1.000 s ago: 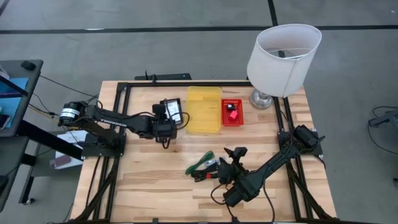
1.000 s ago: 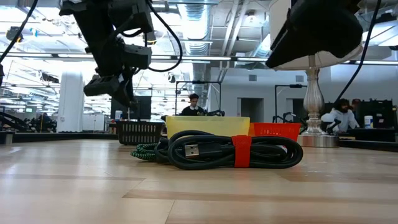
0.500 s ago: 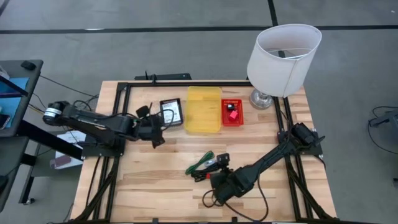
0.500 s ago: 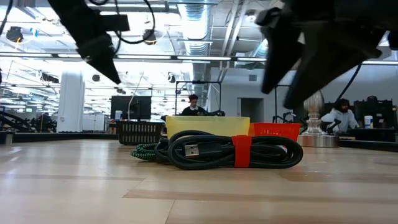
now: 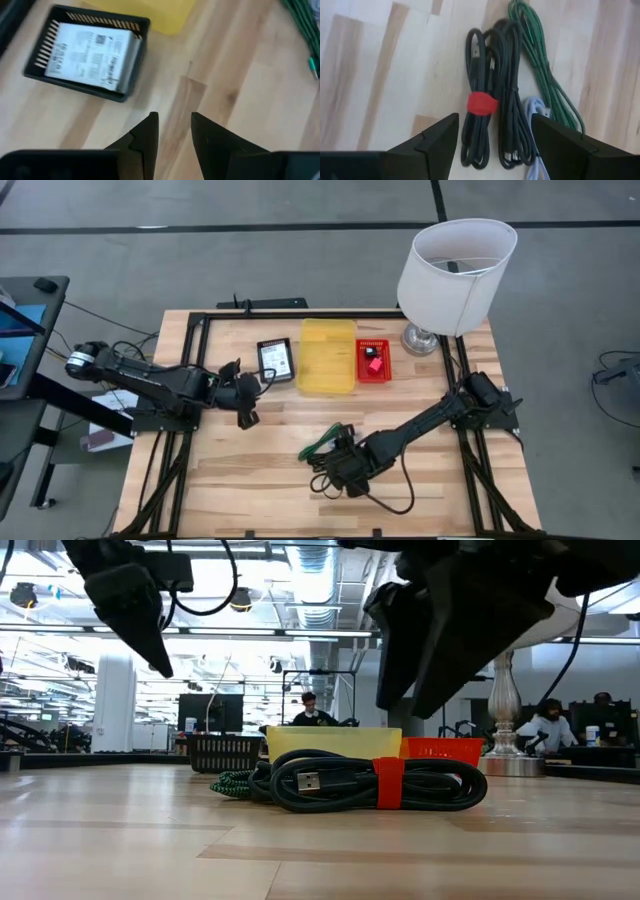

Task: Pick and place items into bin
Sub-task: Put the bottom black charger cable into the yellow bin

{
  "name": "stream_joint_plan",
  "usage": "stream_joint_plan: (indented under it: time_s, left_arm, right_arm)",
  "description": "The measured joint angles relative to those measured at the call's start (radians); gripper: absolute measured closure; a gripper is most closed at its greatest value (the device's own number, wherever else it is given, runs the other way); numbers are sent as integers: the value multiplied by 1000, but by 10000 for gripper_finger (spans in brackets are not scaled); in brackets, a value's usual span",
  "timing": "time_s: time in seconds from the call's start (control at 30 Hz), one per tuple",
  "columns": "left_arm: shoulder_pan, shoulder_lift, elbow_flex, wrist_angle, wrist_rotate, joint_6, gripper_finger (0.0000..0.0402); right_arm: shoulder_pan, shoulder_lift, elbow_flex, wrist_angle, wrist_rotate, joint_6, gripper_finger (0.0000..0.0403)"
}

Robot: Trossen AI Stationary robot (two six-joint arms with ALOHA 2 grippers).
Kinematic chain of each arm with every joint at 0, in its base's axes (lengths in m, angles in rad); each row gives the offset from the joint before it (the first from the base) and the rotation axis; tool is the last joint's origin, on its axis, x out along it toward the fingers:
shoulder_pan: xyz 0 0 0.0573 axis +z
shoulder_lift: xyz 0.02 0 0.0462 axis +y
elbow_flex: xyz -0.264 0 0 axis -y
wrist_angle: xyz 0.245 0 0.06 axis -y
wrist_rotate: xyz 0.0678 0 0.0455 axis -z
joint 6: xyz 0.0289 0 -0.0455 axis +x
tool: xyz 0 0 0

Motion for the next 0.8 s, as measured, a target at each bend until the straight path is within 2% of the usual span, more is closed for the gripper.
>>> stream_joint_plan:
  time_s: [0.17,0.47,0.8]
  left_arm:
    - [0,1,0,-1,11,2,295]
    - [0,1,0,0,11,5,295]
    - [0,1,0,1,10,5,295]
  right_arm:
    - [2,0,0,55,-1,-2,159]
    - [30,0,0,46,14,0,159]
    - [111,16,0,24,197,147,159]
